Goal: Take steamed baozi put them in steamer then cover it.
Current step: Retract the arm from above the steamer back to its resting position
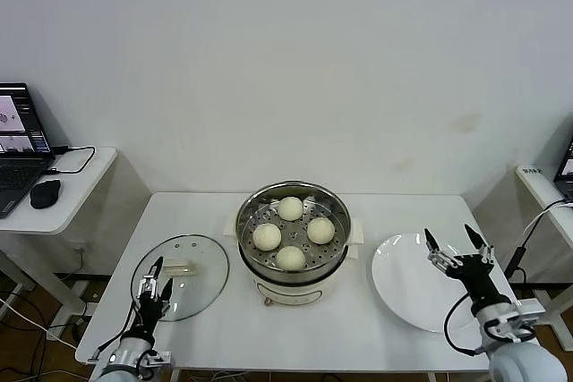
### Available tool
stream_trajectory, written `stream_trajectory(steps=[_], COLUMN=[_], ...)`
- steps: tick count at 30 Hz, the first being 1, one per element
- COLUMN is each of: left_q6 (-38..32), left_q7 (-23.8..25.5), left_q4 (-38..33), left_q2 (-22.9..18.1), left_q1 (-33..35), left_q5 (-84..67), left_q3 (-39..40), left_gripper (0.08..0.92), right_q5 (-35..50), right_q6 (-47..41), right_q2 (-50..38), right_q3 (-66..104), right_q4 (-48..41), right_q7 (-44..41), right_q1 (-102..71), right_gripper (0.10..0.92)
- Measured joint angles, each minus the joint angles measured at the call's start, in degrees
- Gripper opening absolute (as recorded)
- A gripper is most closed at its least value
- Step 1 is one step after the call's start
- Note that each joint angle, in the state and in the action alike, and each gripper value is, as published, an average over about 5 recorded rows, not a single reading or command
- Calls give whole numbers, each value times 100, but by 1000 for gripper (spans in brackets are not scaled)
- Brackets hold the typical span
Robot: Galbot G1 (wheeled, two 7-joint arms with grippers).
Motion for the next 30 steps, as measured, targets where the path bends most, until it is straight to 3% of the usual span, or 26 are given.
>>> stream_trajectory(steps=[30], left_q6=[519], left_q7=[502], left_q4=[749], left_q2=[-90], left_q1=[-949], left_q5=[398], left_q3=[297], left_gripper=[823], right_q5=[-19], right_q6=[85], right_q2=[85], right_q3=[33], right_q4=[-78], right_q7=[8], right_q1=[-118], right_gripper=[822])
